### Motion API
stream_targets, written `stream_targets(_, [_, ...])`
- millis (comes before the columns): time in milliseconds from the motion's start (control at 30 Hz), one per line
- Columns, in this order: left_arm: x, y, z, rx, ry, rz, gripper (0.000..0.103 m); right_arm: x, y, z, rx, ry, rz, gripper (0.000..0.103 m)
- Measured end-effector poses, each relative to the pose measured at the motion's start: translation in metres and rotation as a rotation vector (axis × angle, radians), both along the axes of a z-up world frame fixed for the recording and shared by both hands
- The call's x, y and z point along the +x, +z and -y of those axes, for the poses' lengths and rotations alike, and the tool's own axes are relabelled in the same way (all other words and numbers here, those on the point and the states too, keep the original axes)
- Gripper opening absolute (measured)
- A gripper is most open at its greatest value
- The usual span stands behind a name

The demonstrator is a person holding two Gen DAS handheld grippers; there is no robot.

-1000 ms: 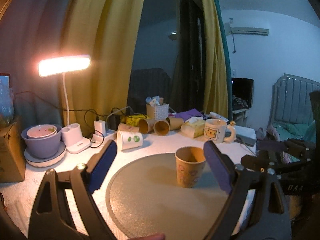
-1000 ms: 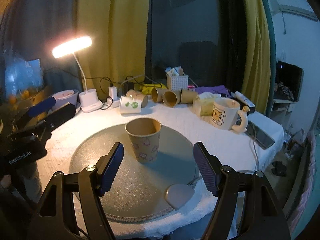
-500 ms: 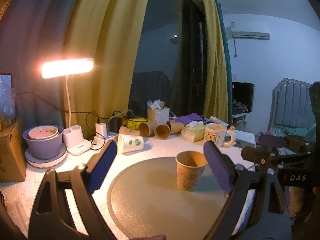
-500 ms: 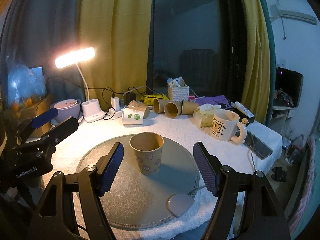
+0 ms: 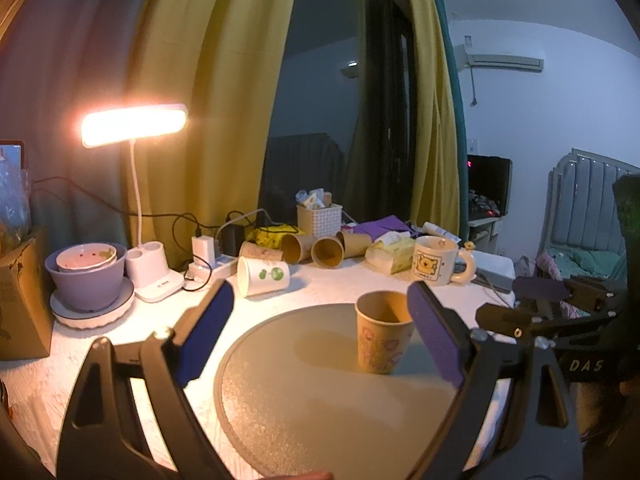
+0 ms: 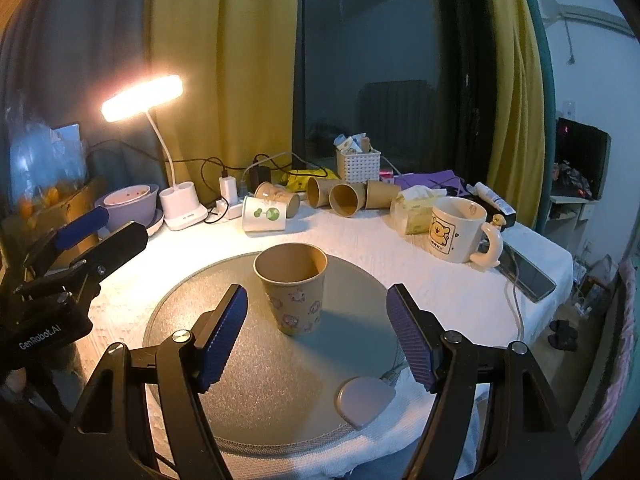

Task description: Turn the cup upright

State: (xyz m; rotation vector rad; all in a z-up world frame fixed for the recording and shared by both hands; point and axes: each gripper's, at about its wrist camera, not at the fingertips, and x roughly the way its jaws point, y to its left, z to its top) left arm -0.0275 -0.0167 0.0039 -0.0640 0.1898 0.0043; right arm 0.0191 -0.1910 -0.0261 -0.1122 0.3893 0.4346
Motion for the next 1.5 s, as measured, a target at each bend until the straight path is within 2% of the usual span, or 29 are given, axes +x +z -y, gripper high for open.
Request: stream_targets(1500, [0.0006, -0.0032, 0.0028, 0.003, -0.002, -0.008, 0.089, 0.0001, -0.0067, 0.0017, -0.002, 0.001, -0.012, 0.075])
